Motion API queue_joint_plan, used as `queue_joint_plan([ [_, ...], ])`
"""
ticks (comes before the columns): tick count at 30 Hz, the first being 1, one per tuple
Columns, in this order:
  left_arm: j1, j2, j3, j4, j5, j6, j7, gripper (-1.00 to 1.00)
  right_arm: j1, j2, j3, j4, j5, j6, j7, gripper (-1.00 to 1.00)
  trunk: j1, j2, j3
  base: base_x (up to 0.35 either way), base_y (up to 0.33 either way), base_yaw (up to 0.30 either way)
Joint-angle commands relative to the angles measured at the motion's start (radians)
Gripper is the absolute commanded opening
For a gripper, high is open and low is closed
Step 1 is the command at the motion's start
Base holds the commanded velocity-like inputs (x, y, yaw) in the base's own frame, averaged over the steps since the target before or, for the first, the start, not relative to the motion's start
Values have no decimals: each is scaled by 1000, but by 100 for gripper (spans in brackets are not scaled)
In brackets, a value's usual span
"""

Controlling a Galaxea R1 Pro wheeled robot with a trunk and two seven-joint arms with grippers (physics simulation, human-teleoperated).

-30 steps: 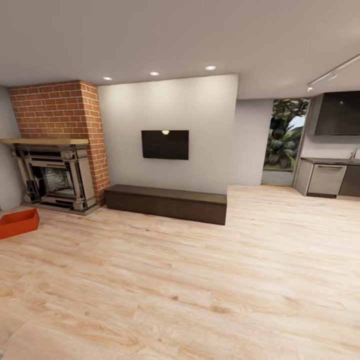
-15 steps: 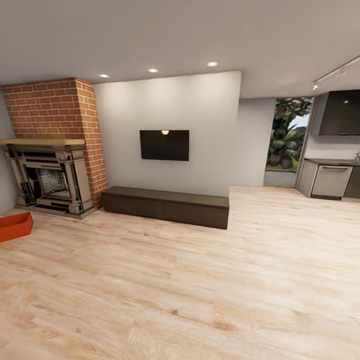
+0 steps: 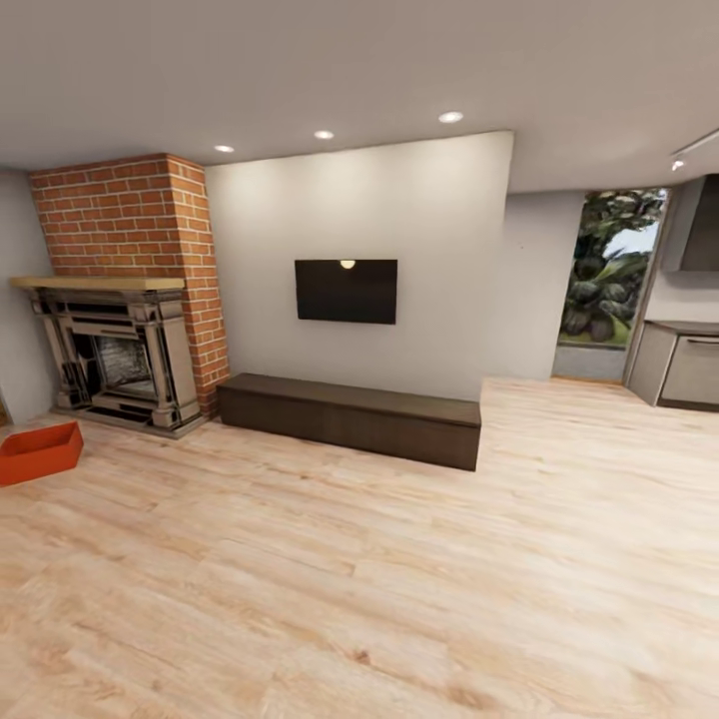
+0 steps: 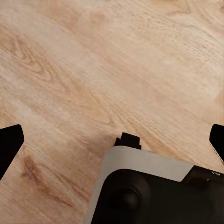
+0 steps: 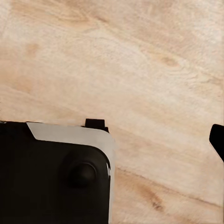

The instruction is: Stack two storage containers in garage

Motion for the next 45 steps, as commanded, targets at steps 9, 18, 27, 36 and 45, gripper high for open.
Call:
queue_joint_plan([
  [9, -1, 0, 4, 1, 4, -4, -1, 100, -1, 4, 9, 3, -3, -5, -3, 100, 1, -1, -1, 326, 0, 268],
  [18, -1, 0, 4, 1, 4, -4, 0, 100, -1, 6, 8, 3, -4, -5, -3, 100, 1, -1, -1, 326, 0, 269],
  [27, -1, 0, 4, 1, 4, -4, 0, 100, -1, 6, 8, 3, -4, -4, -3, 100, 1, -1, -1, 326, 0, 269],
  [36, -1, 0, 4, 1, 4, -4, -1, 100, -1, 7, 8, 3, -4, 0, -3, 100, 1, -1, -1, 326, 0, 269],
  [45, -1, 0, 4, 1, 4, -5, -1, 100, -1, 7, 8, 3, -4, -1, -3, 100, 1, -1, -1, 326, 0, 269],
])
